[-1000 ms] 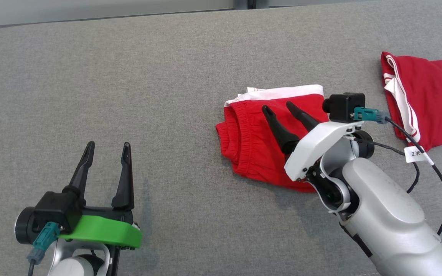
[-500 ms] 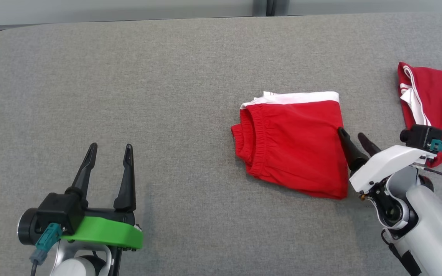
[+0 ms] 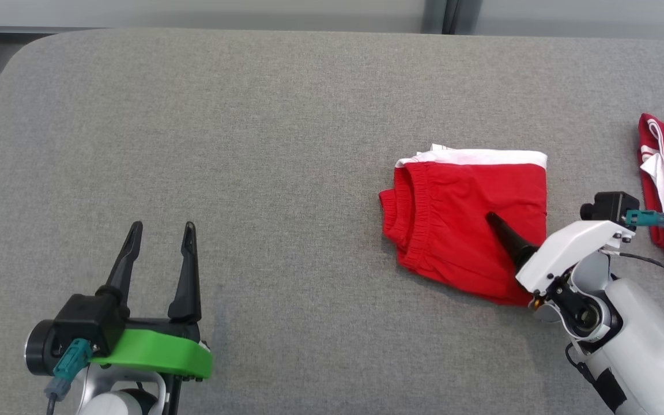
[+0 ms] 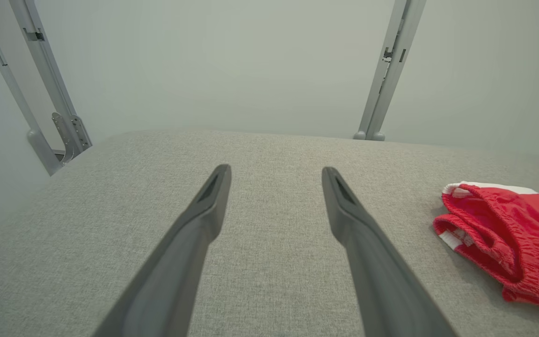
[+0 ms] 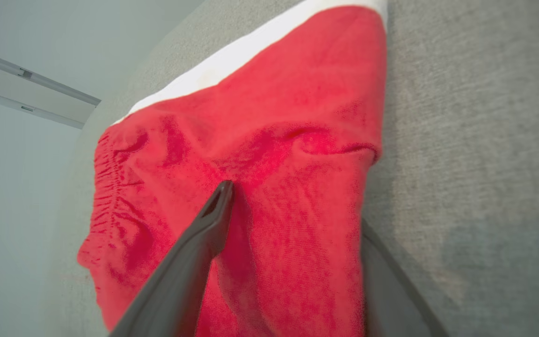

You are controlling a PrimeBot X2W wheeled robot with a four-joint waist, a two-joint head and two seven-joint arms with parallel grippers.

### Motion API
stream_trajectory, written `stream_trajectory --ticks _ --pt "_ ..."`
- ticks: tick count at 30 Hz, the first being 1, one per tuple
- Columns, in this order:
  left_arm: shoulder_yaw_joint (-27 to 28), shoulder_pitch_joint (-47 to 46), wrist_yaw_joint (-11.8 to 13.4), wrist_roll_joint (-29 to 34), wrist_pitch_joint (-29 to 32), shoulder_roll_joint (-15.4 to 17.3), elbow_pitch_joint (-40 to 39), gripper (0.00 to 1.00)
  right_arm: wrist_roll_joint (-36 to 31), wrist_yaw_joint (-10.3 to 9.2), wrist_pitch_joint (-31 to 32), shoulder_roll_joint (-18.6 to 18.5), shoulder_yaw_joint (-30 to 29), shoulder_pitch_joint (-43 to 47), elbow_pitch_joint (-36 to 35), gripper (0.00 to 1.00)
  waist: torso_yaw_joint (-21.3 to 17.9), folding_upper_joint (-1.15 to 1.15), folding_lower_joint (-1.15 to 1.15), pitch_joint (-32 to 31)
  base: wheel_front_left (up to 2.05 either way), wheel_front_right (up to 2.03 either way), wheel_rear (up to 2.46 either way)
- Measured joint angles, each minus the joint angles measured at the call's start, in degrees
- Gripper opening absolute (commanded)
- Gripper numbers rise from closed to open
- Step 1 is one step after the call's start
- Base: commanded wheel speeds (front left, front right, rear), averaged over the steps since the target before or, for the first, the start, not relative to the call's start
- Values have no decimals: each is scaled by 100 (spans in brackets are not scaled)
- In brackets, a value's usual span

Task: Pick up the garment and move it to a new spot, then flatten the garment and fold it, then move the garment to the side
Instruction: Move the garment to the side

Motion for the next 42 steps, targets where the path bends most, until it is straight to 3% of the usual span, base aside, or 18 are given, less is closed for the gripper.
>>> stream_trajectory --ticks 1,5,13,19,29,42 --pt "0 30 -1 -1 0 -1 1 100 22 43 47 40 18 -48 1 2 11 0 0 -7 0 0 0" --pt "64 90 0 -3 -35 -21 -18 100 -67 182 256 -126 153 -322 -69 0 -2 0 0 -7 0 0 0" --pt "165 94 0 -27 -51 -19 -101 100 -445 393 955 -1206 265 -900 -532 0 -196 0 0 52 0 0 0" --pt "163 96 0 -36 -49 -20 -174 100 -460 391 1603 -1969 162 -1035 -738 0 -365 0 0 123 0 0 0" --pt "93 80 -1 -36 10 -16 -283 100 -454 164 2193 -2819 -324 -1363 -775 0 -515 0 0 365 0 0 0" --pt "76 64 -1 -35 89 -9 -331 100 -623 -141 2448 -3212 -417 -1144 -356 0 -522 1 0 620 0 0 0"
